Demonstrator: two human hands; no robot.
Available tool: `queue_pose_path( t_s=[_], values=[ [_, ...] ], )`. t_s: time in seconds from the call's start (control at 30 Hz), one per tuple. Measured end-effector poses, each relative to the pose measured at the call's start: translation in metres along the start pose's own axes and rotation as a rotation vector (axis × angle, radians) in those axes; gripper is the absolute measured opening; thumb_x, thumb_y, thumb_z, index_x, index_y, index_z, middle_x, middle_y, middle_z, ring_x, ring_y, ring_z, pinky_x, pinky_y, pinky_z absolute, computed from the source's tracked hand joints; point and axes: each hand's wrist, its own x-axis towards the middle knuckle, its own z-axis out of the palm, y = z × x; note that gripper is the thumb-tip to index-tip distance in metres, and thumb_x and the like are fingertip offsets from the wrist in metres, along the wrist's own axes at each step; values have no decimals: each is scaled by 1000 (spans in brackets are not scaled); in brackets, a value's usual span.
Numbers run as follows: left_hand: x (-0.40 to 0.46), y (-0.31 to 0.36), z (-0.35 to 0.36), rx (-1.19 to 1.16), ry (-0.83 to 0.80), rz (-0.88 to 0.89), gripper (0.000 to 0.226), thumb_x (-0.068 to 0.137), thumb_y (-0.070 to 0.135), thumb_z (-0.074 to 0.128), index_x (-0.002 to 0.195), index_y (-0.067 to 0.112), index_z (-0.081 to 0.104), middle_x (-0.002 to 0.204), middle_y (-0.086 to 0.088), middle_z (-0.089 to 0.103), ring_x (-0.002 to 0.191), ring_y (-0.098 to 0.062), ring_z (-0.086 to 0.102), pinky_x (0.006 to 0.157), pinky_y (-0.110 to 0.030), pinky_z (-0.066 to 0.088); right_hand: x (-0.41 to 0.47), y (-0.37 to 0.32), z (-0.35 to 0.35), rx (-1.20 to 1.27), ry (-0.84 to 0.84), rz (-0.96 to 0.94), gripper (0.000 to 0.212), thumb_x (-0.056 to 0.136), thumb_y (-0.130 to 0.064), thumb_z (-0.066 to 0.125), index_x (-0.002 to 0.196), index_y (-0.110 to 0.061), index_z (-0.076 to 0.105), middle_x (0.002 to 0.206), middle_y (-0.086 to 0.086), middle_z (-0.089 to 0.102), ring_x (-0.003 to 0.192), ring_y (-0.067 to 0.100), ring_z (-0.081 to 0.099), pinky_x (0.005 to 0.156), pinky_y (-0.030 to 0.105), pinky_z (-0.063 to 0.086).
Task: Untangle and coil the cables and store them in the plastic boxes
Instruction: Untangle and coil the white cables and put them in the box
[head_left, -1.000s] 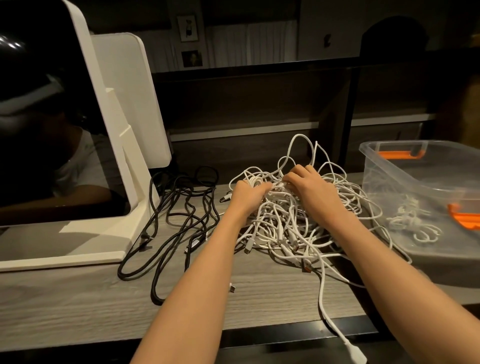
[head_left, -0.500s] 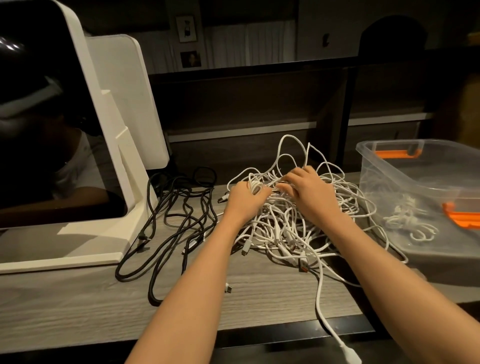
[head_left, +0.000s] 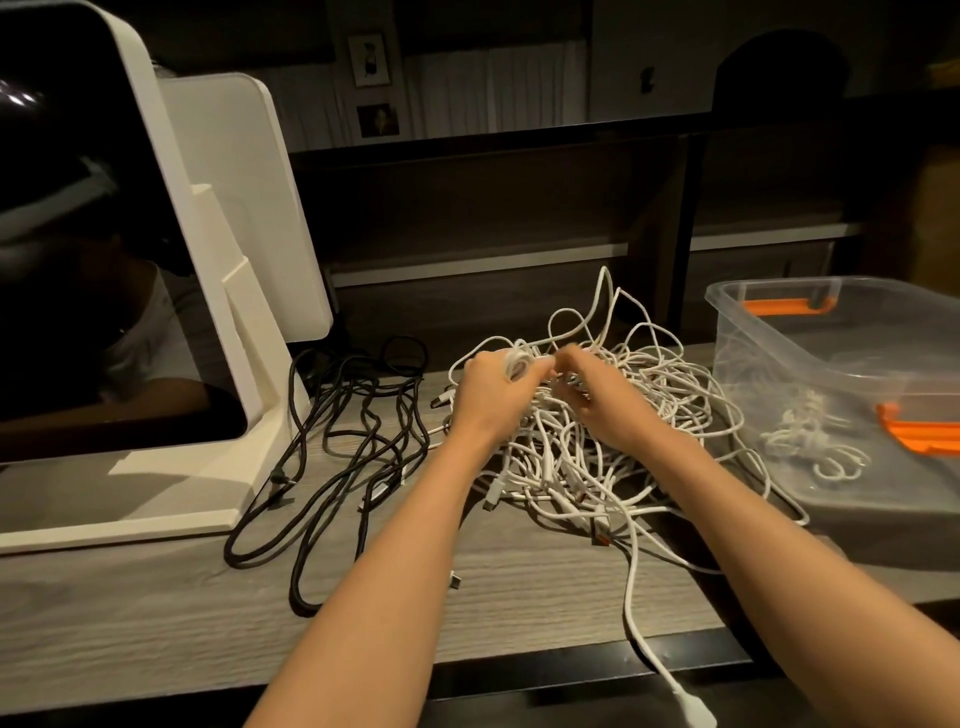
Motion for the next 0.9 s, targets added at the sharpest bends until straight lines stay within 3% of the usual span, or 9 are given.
queue_pose_path(
  t_s=[0.07,0.17,0.27,0.37,0.43,0.5,0.63,0.77,0.9],
  values=[
    [1,0,-2,-64,76,-13,37,92,25,66,64,1,65,48,5,44,43,-3,37,47,-21,32,0,0,2,-139,75,-55,19,91,-16,62,109,-16,64,106,0,66,103,18,56,93,39,44],
    [1,1,-3,-89,44,-42,34,89,25,69,75,-6,68,52,0,51,45,-6,43,47,-19,37,0,0,5,-195,220,-58,11,88,-16,65,98,-15,71,92,0,68,92,18,52,78,32,39],
    [2,-6,-3,130,-149,-112,24,83,36,73,91,13,75,68,-3,67,58,-18,59,62,-36,51,0,1,3,-82,272,-9,10,89,-12,64,97,-13,71,90,1,66,84,13,53,74,34,48],
    [2,-10,-2,291,-241,-200,30,84,43,71,104,20,71,68,3,61,56,-11,51,59,-31,45,1,-3,-1,109,303,30,9,90,-11,62,95,-13,70,89,-1,69,85,13,63,79,34,53],
    [1,-10,0,358,-213,-221,37,83,48,70,109,22,67,67,5,57,58,-12,51,55,-27,40,1,-10,-4,272,272,68,10,91,-9,60,95,-13,69,90,-1,70,85,12,66,82,29,54],
    [1,-9,2,418,-171,-235,38,81,55,69,101,23,67,67,5,56,62,-14,53,53,-25,36,0,-14,-6,401,227,91,11,92,-7,58,93,-13,68,90,2,70,86,12,67,83,26,54],
    [2,-8,6,411,-88,-260,39,78,56,71,96,22,68,81,3,65,76,-17,60,57,-27,38,-1,-17,-13,660,125,147,10,93,-7,57,93,-9,67,91,7,70,83,10,67,76,20,53],
    [2,-3,6,432,-5,-250,42,78,52,72,109,24,67,89,5,63,79,-13,55,51,-23,30,-1,-17,-18,816,128,191,9,91,-8,59,92,-6,67,84,6,70,75,9,66,72,19,54],
    [4,-5,4,385,-31,-141,42,78,51,74,111,27,68,89,5,68,79,-12,60,54,-25,39,-1,-16,-16,871,202,210,8,90,-9,61,90,-10,70,81,3,72,77,11,69,73,20,55]
  ],
)
